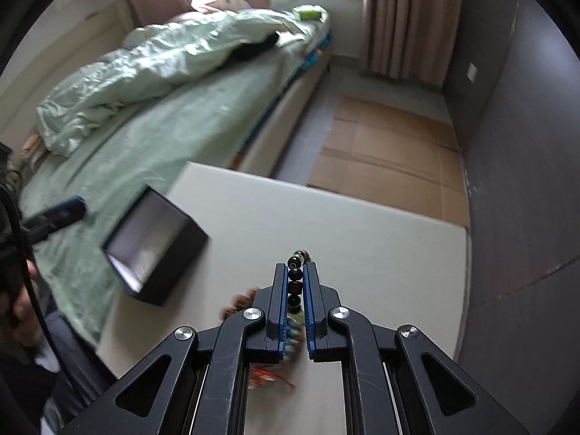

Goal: Organize jewelry
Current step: 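Drop the tissue into the black box with the left gripper while the right carries the bracelet in, then move both open grippers back over the jewelry pile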

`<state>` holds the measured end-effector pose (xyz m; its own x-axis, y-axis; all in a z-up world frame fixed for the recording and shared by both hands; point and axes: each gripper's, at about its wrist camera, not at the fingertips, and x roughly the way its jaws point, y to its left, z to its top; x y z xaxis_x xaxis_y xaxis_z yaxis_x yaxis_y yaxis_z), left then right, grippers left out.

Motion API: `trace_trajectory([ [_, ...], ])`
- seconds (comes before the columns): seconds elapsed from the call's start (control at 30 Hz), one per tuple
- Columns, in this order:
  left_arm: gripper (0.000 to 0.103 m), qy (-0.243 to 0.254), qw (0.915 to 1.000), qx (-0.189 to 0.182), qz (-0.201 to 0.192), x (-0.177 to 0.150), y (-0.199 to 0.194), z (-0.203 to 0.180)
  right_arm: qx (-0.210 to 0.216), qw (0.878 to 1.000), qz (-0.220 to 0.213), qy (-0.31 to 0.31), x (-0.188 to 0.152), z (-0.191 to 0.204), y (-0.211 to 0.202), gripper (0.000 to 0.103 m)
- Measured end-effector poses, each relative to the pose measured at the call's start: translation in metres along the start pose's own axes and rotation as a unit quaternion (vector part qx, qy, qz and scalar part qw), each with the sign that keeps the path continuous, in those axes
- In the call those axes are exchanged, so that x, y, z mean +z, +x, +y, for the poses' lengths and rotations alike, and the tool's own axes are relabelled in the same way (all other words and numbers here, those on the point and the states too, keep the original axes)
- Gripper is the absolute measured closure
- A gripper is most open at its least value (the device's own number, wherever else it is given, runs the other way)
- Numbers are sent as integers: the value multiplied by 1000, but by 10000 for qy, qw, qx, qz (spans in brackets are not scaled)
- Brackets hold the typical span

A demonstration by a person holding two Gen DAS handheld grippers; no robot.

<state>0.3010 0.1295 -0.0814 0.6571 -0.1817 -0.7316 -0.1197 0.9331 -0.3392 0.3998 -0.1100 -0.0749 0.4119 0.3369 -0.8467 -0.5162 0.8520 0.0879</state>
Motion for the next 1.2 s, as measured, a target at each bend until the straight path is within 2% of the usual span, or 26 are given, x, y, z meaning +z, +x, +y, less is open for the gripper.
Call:
trace_trajectory([
  [0.13,29,-117,9998,136,-26,-3,-8,16,303,9992,-159,-206,14,31,-8,94],
  [0.4,27,-309,9992,259,-82,-11,-26,40,734,9949,-215,-660,33,91,2,94],
  [0.53,24,-359,9987,312,-156,-13,-36,49,961,9921,-152,-796,41,115,11,94],
  [0.67,22,-384,9985,329,-190,-14,-42,52,1252,9878,84,-919,44,139,24,93],
  [0.7,19,-393,9985,332,-196,-14,-43,52,1246,9878,133,-921,44,141,26,84],
  [0.73,18,-389,9985,334,-210,-14,-44,51,1164,9890,165,-894,43,142,28,60],
  [0.8,14,-363,9985,326,-235,-15,-44,49,976,9917,63,-832,41,137,26,36],
  [0.93,13,-251,9992,235,-202,-15,-40,38,968,9938,-24,-552,34,116,16,36],
  [1.2,13,139,9999,-66,-63,-17,-25,0,599,9979,-232,55,6,59,-14,36],
])
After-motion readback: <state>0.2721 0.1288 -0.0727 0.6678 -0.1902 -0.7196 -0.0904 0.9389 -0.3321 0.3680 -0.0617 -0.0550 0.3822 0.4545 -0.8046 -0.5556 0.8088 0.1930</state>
